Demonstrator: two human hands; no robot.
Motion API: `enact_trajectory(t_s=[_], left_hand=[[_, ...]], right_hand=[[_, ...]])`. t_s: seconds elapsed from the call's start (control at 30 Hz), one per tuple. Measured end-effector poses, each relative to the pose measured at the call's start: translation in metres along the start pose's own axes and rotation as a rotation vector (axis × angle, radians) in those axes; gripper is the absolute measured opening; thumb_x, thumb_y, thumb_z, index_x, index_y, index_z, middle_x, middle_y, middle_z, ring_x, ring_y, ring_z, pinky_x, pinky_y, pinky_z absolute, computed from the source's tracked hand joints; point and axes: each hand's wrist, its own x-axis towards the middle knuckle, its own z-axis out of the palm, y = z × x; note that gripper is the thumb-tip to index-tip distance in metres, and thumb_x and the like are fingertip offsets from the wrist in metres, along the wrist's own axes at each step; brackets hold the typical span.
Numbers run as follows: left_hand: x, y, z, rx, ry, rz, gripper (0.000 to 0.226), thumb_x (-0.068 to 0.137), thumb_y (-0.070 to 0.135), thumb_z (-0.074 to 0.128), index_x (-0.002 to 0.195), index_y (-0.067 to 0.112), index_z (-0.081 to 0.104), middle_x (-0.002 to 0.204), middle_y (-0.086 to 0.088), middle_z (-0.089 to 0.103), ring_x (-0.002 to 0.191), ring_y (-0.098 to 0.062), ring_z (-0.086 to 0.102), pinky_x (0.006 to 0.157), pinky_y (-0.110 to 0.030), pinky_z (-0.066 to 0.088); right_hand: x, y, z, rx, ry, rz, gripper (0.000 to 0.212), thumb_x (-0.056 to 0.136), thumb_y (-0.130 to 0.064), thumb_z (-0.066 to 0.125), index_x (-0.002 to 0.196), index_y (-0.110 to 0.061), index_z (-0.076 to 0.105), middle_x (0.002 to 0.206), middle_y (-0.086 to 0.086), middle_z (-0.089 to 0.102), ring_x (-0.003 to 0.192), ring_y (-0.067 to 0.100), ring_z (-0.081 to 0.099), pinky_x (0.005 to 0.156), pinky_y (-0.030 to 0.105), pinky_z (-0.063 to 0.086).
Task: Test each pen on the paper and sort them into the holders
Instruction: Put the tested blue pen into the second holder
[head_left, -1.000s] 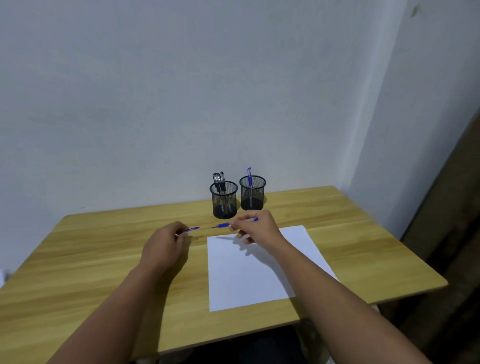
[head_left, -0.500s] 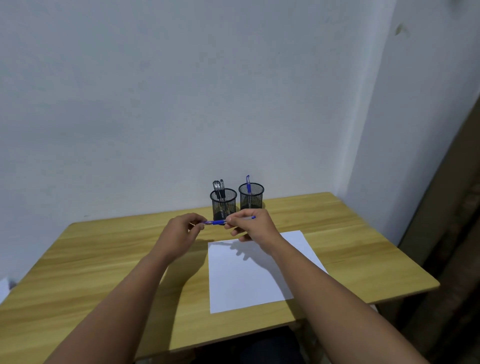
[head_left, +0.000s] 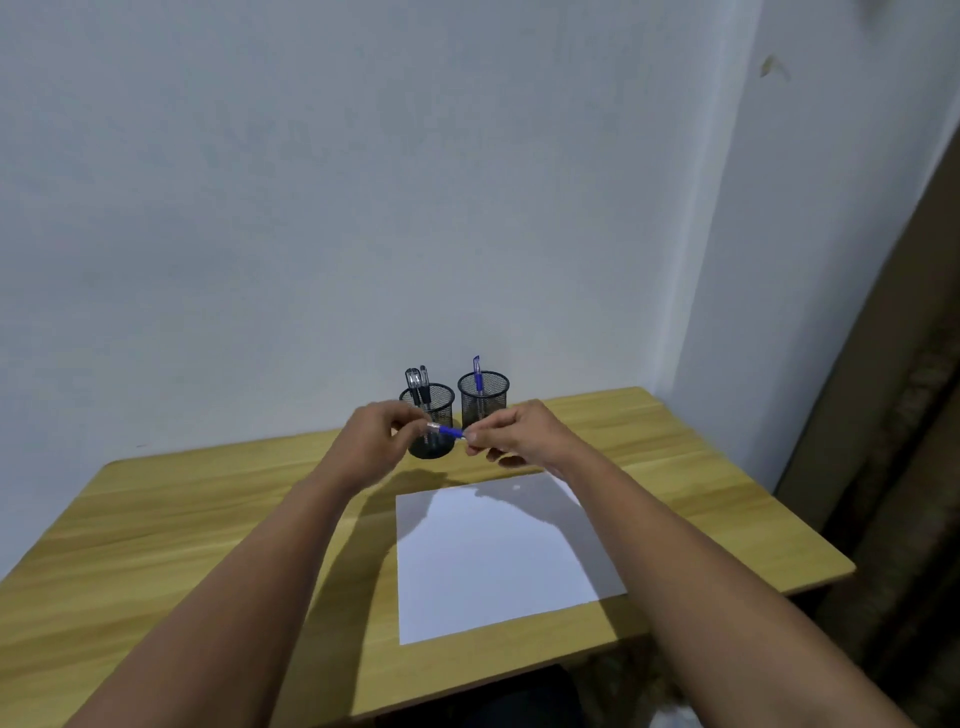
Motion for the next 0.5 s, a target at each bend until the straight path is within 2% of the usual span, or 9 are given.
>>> enact_trajectory(t_s=[0.1, 0.17, 0.23, 0.33, 0.43, 0.5], left_hand=[[0.031, 0.02, 0.0, -0.056, 0.095, 0.053, 0.02, 0.096, 0.022, 0.066, 0.114, 0.024, 0.074, 0.098, 0.009, 0.076, 0.091, -0.003, 0.068, 0.081, -0.024, 0.052], [0.052, 0.034, 0.006, -0.123, 0.156, 0.055, 0.027, 0.098, 0.022, 0.062, 0.124, 0.025, 0.07, 0.1, 0.007, 0.075, 0.092, -0.003, 0.068, 0.081, -0.025, 0.053], [0.072, 0.037, 0.017, -0.097, 0.214, 0.04, 0.032, 0.098, 0.028, 0.06, 0.129, 0.025, 0.065, 0.106, 0.006, 0.073, 0.097, -0.008, 0.067, 0.087, -0.032, 0.055], [0.097, 0.029, 0.041, 0.218, 0.171, 0.017, 0.044, 0.095, 0.041, 0.059, 0.136, 0.025, 0.059, 0.123, 0.005, 0.069, 0.117, -0.019, 0.059, 0.094, -0.042, 0.051], [0.117, 0.02, 0.067, 0.575, 0.049, 0.024, 0.059, 0.09, 0.059, 0.057, 0.137, 0.024, 0.056, 0.131, 0.0, 0.063, 0.125, -0.028, 0.051, 0.096, -0.045, 0.042], [0.128, 0.011, 0.083, 0.716, -0.004, 0.018, 0.066, 0.085, 0.072, 0.052, 0.129, 0.024, 0.058, 0.126, 0.0, 0.064, 0.123, -0.028, 0.05, 0.095, -0.045, 0.038]], right_hand=[[0.011, -0.022, -0.017, -0.169, -0.059, 0.002, 0.011, 0.091, -0.009, 0.082, 0.103, -0.01, 0.082, 0.091, 0.008, 0.082, 0.067, 0.009, 0.069, 0.057, 0.017, 0.048], [0.025, -0.037, -0.028, -0.22, 0.001, -0.042, 0.009, 0.091, -0.001, 0.08, 0.095, -0.008, 0.078, 0.085, 0.012, 0.077, 0.059, 0.005, 0.066, 0.051, 0.013, 0.045], [0.047, -0.046, -0.043, -0.223, 0.131, -0.093, 0.014, 0.09, 0.004, 0.08, 0.086, -0.008, 0.073, 0.08, 0.012, 0.071, 0.056, 0.006, 0.067, 0.05, 0.013, 0.046], [0.084, -0.046, -0.063, -0.221, 0.37, -0.135, 0.024, 0.086, -0.002, 0.083, 0.076, -0.016, 0.067, 0.079, 0.007, 0.074, 0.079, 0.027, 0.08, 0.065, 0.027, 0.054], [0.112, -0.04, -0.069, -0.237, 0.507, -0.162, 0.024, 0.082, -0.008, 0.085, 0.073, -0.02, 0.066, 0.071, -0.003, 0.07, 0.083, 0.026, 0.08, 0.08, 0.035, 0.061], [0.128, -0.032, -0.067, -0.302, 0.52, -0.16, 0.022, 0.08, -0.013, 0.084, 0.073, -0.023, 0.066, 0.072, -0.005, 0.07, 0.083, 0.023, 0.076, 0.082, 0.035, 0.06]])
